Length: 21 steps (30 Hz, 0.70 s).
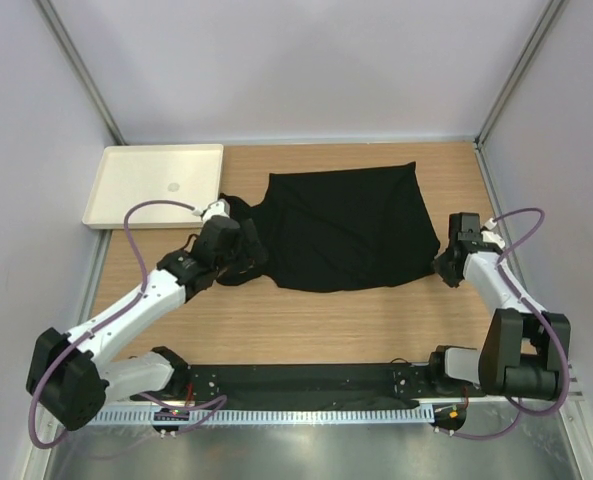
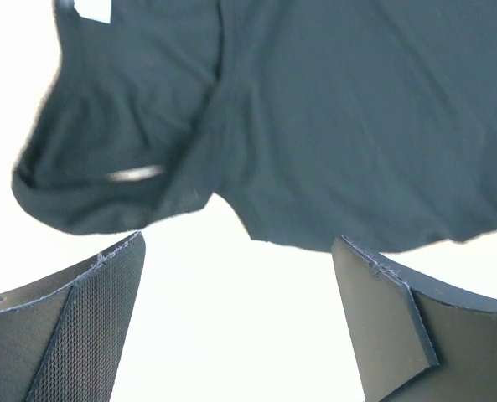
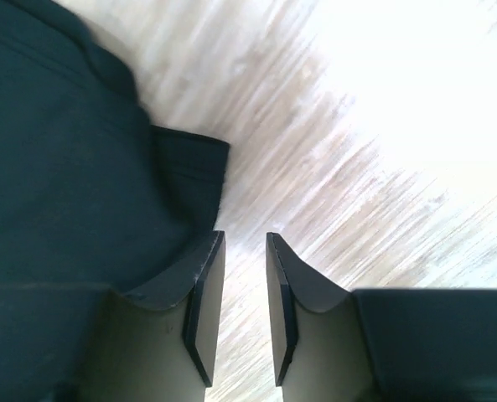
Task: Fold and stack the tank tops
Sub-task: Flatten the tank top out
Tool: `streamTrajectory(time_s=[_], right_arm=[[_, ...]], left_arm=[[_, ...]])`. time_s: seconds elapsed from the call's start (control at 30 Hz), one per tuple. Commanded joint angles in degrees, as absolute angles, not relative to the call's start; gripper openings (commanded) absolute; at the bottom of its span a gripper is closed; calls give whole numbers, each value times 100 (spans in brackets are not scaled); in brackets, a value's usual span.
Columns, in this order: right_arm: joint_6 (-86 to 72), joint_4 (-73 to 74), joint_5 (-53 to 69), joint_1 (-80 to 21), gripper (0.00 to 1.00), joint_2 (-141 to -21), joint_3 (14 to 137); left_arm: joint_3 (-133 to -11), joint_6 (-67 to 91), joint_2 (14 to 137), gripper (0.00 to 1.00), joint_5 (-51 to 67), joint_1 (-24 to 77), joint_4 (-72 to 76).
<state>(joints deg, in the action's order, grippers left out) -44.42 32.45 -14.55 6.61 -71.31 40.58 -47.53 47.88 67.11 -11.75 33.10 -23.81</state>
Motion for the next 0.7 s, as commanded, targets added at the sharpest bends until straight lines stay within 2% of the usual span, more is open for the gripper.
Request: streamTrajectory(time_s=[0.0,0.07,0.23,0.4,0.67], right_arm=[[-4597,2909,-1530,668,36,-7468,4078],[-4640,2918,-1573,677,45,-7742,4183],[-4641,2506,-1486,729,50,-8472,4236],[-4650,2294,-1468,773,51,-8543,4280],[-4834,2066,-1582,835,45,-7999,4017]], left_arm=[[-4510,4975,6249,92,-1108,3437,-2083],[-4298,5027,6118,92,-1064,3463,-2074],[-3763,5019,5661,92,-1098,3498,-1828],[-3560,4913,5134,91,-1134,3516,-1977],[-3472,4852,4772,91,-1265,3516,-2171]])
